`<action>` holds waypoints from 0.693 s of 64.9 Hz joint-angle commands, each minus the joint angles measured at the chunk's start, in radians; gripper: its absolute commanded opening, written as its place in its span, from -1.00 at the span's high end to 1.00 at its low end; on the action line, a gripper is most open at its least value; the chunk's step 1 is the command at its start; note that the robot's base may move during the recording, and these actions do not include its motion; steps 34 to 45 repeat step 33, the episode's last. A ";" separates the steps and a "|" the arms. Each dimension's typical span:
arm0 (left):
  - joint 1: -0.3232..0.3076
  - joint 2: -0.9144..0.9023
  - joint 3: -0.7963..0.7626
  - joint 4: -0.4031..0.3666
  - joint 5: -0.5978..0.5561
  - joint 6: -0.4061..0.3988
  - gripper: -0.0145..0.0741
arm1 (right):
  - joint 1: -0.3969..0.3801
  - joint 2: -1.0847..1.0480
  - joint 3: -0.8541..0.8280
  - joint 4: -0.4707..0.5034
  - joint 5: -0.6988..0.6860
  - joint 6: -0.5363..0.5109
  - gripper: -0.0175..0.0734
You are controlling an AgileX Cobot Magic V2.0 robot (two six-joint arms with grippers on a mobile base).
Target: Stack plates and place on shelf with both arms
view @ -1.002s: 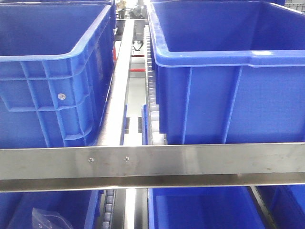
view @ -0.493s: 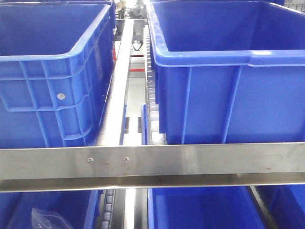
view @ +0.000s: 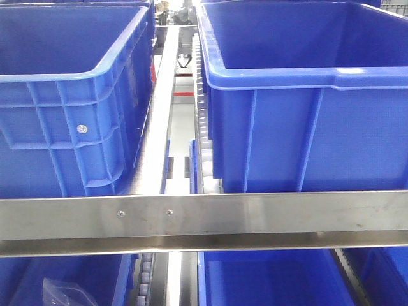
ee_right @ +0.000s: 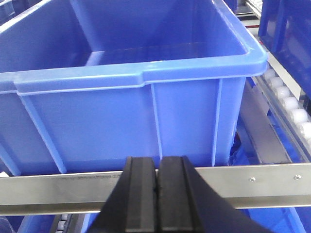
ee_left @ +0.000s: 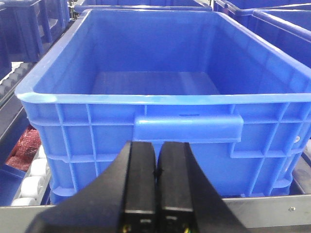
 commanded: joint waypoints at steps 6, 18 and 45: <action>-0.001 -0.022 0.002 -0.011 -0.094 0.001 0.48 | -0.006 -0.019 -0.001 -0.005 -0.095 -0.005 0.57; -0.001 -0.022 0.002 -0.011 -0.094 0.001 0.48 | -0.006 -0.019 -0.001 -0.005 -0.095 -0.005 0.57; -0.001 -0.022 0.002 -0.011 -0.094 0.001 0.48 | -0.006 -0.019 -0.001 -0.005 -0.095 -0.005 0.57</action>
